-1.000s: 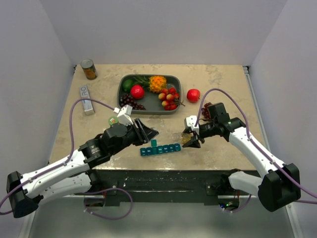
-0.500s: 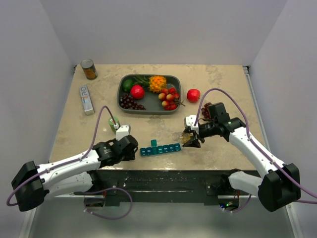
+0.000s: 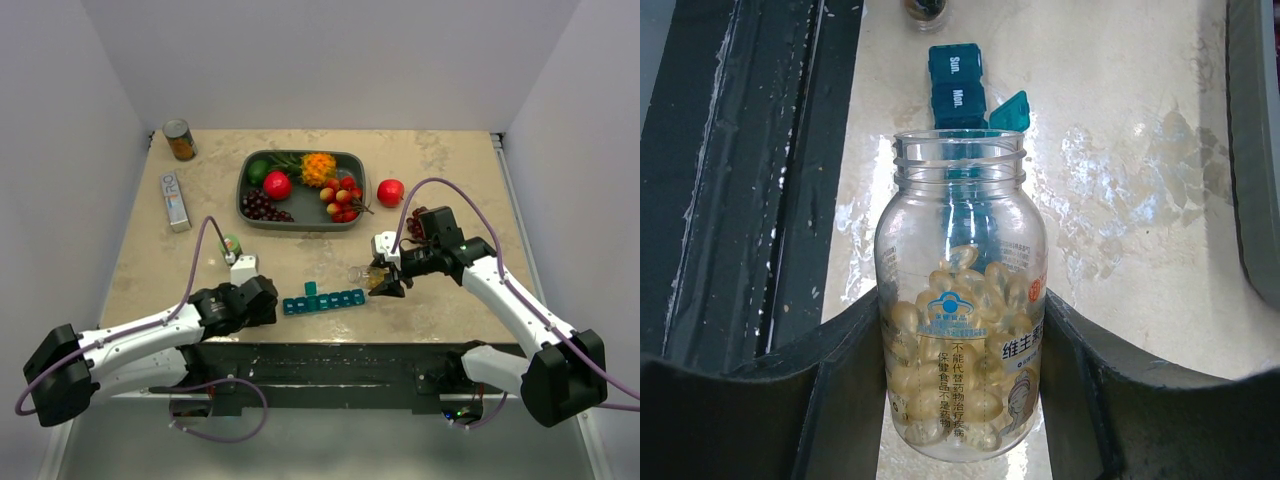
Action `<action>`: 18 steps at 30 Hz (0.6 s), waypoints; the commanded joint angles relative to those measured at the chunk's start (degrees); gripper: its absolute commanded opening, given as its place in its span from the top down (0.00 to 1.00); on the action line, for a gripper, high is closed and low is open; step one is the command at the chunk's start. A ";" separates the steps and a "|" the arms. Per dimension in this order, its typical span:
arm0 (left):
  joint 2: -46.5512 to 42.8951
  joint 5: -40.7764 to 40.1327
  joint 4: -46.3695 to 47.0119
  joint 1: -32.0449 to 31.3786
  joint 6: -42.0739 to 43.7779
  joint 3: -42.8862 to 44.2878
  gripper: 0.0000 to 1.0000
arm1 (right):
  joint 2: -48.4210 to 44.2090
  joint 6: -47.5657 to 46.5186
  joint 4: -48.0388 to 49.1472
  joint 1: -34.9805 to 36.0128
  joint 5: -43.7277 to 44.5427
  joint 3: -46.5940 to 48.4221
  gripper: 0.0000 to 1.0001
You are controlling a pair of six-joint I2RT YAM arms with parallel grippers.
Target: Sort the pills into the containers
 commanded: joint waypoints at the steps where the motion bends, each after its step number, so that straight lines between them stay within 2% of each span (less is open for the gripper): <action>1: -1.75 0.57 1.18 0.34 2.26 0.99 0.24 | -1.07 0.44 1.53 -0.36 0.02 0.83 1.00; 8: -6.14 11.38 9.25 0.34 15.53 1.97 0.20 | -0.98 0.27 0.91 -0.63 0.11 1.53 1.00; 12: -8.17 15.42 12.87 0.34 17.39 0.21 0.20 | -0.99 0.27 0.30 -0.89 0.11 1.97 1.00; 18: -8.61 17.36 14.54 0.34 18.62 -0.59 0.20 | -0.90 0.44 0.30 -1.24 0.02 2.32 1.00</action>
